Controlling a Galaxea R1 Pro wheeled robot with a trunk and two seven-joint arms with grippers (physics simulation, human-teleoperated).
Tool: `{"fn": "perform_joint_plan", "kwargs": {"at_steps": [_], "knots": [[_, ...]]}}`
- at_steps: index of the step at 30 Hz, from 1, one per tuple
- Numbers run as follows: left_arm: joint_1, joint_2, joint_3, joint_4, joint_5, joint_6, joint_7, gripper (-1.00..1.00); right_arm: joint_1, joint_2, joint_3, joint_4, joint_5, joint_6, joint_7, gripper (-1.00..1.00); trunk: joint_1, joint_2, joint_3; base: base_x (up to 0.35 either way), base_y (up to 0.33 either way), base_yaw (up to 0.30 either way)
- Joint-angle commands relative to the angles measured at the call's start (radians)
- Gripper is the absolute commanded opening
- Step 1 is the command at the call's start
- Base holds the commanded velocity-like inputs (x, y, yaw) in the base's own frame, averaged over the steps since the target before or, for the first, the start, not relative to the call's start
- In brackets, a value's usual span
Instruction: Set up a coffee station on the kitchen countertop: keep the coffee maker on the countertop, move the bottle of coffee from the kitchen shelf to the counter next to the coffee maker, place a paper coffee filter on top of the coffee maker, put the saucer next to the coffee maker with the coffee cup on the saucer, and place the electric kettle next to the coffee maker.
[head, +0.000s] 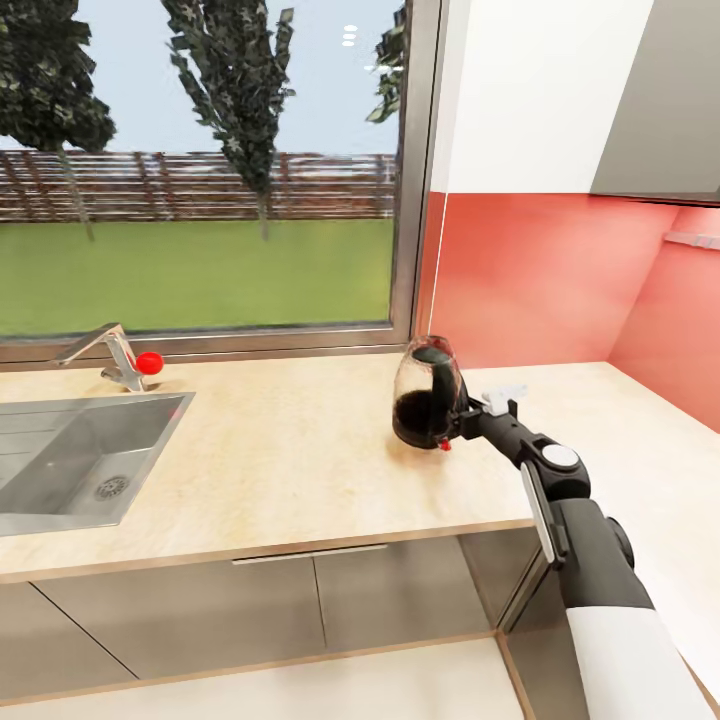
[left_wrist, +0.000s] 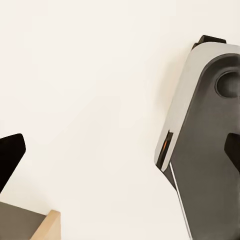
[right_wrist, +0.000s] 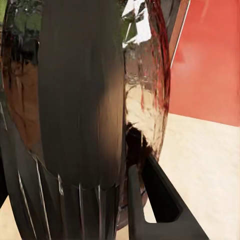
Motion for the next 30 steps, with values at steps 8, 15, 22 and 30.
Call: {"fn": "perform_joint_plan", "kwargs": {"at_steps": [8, 15, 22, 30], "knots": [[-0.004, 0.012, 0.001, -0.012, -0.006, -0.014, 0.013, 1.0, -0.03, 0.029, -0.012, -0.034, 0.009, 0.004, 0.036, -1.0, 0.0, -0.001, -0.002, 0.0, 0.0, 0.0], [-0.006, 0.008, 0.0, -0.015, -0.008, -0.013, 0.013, 1.0, -0.046, 0.069, 0.024, -0.073, 0.009, 0.004, 0.055, -1.0, 0.0, -0.001, -0.002, 0.0, 0.0, 0.0], [-0.007, 0.008, 0.0, -0.015, -0.008, -0.012, 0.013, 1.0, -0.046, 0.099, 0.028, -0.081, 0.009, 0.004, 0.057, -1.0, 0.0, -0.001, -0.002, 0.0, 0.0, 0.0], [-0.006, 0.008, -0.002, -0.014, -0.013, -0.012, 0.013, 1.0, -0.046, 0.101, 0.028, -0.083, 0.009, 0.004, 0.057, -1.0, 0.0, -0.001, -0.002, 0.0, 0.0, 0.0]]}}
